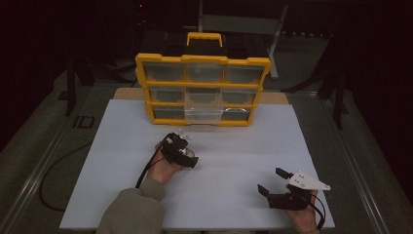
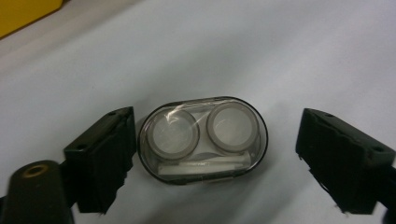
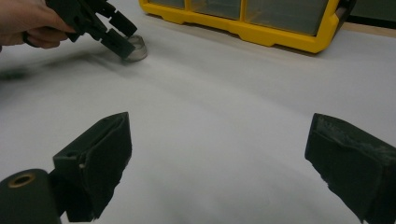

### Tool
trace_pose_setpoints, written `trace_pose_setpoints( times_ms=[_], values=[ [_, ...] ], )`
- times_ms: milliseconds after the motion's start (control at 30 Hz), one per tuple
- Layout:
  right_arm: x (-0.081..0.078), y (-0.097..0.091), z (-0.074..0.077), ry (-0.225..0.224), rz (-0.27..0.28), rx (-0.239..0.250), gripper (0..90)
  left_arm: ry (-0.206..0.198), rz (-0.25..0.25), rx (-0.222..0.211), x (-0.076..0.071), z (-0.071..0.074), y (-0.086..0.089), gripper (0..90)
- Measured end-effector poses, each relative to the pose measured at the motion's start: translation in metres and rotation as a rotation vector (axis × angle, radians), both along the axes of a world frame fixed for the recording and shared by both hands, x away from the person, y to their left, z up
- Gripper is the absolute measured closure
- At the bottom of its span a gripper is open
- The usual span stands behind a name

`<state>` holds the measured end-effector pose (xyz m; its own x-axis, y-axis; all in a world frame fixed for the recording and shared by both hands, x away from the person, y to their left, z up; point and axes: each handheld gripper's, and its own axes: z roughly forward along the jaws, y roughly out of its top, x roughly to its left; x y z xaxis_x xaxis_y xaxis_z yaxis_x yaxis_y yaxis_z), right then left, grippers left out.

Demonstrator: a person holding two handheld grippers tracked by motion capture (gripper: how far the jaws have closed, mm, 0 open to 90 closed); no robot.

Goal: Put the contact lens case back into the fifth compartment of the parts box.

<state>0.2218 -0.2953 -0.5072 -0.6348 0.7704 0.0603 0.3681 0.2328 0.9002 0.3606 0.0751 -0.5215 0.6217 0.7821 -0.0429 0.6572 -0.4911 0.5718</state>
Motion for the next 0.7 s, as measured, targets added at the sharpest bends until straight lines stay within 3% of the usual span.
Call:
trace_pose_setpoints(
  times_ms=[200, 433, 700],
  values=[
    [0.0, -0.0001, -0.0001, 0.0, 0.0, -0.001, 7.4, 0.008, 0.032, 0.023, 0.0001, -0.0062, -0.0018, 17.3],
    [0.0003, 0.0002, -0.0003, 0.001, 0.002, -0.005, 7.4, 0.001, 0.069, 0.007, 0.0013, -0.0087, -0.0012, 22.4],
    [0.0001, 0.0005, -0.0004, 0.001, 0.002, -0.007, 7.4, -0.016, 0.063, 0.019, 0.0009, -0.0091, -0.0016, 26.4]
  ],
)
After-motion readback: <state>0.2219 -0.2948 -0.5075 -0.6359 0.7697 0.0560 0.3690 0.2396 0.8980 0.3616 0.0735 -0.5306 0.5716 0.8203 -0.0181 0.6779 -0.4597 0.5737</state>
